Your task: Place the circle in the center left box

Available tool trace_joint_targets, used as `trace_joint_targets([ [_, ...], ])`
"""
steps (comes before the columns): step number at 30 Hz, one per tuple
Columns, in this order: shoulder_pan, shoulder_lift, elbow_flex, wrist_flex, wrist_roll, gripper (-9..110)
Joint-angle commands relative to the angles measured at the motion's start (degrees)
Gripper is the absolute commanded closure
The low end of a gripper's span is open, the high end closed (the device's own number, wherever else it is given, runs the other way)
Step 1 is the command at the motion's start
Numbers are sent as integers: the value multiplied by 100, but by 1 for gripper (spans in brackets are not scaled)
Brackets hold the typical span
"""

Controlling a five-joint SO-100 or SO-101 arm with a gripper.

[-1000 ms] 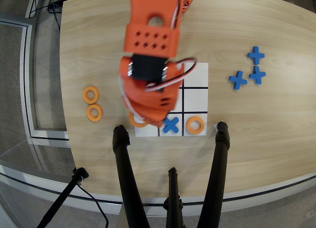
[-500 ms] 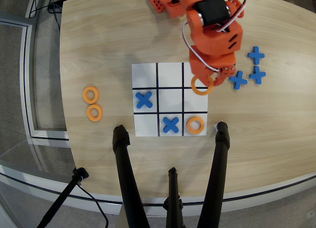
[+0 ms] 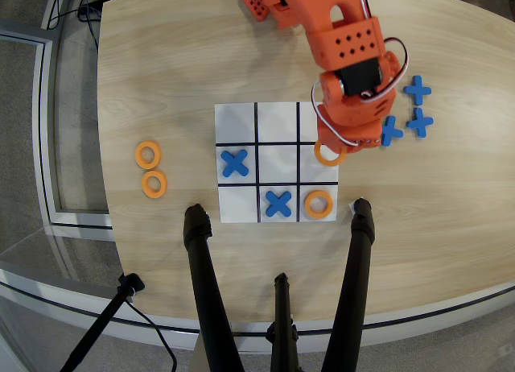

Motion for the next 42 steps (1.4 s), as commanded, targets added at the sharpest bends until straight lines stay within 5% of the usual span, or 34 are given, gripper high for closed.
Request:
trace_joint_targets([
  [1, 114, -439, -439, -211, -53, 102],
  [16, 202, -2021, -1424, -255, -26, 102],
  [42, 483, -1872, -1406, -141, -211, 94],
])
